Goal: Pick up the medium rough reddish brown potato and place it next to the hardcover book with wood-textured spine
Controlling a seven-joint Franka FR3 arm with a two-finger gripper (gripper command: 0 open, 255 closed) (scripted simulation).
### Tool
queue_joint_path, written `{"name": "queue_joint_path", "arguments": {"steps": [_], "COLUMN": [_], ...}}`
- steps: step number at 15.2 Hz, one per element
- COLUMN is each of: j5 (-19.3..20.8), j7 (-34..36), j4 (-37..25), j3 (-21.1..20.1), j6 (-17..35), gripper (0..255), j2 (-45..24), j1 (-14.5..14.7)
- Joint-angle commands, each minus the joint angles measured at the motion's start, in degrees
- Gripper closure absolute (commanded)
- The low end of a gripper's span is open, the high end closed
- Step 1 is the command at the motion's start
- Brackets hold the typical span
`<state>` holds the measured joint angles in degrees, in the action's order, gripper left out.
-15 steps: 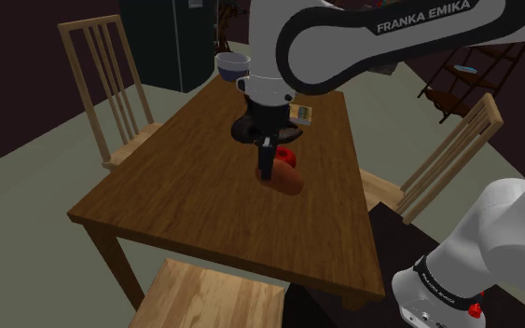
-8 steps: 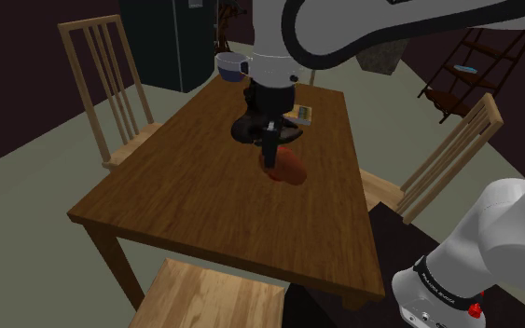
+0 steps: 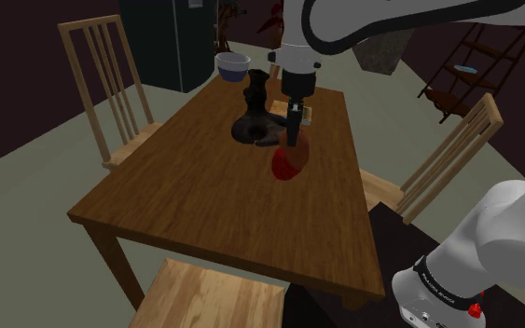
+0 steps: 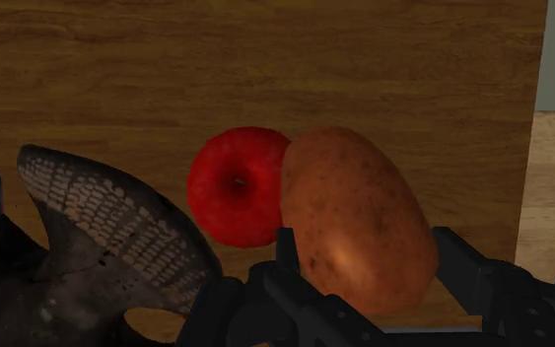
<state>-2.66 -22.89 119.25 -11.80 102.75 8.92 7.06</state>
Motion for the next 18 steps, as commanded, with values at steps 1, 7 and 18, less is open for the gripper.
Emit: {"name": "queue_joint_path", "arguments": {"steps": [1,7,18], "j5": [0.75,2.77,5.4], "j7": [-2.51,-10.29,-23.99], "j4": [-0.27,-1.83,-10.78], "j3": [1.51,6.15,13.76], "j6": [0.05,-0.08,-0.94], "gripper": [255,255,255], "j2": [-0.54,-2.03,-9.74], "j1": [-1.25,-5.1,-11.98]}}
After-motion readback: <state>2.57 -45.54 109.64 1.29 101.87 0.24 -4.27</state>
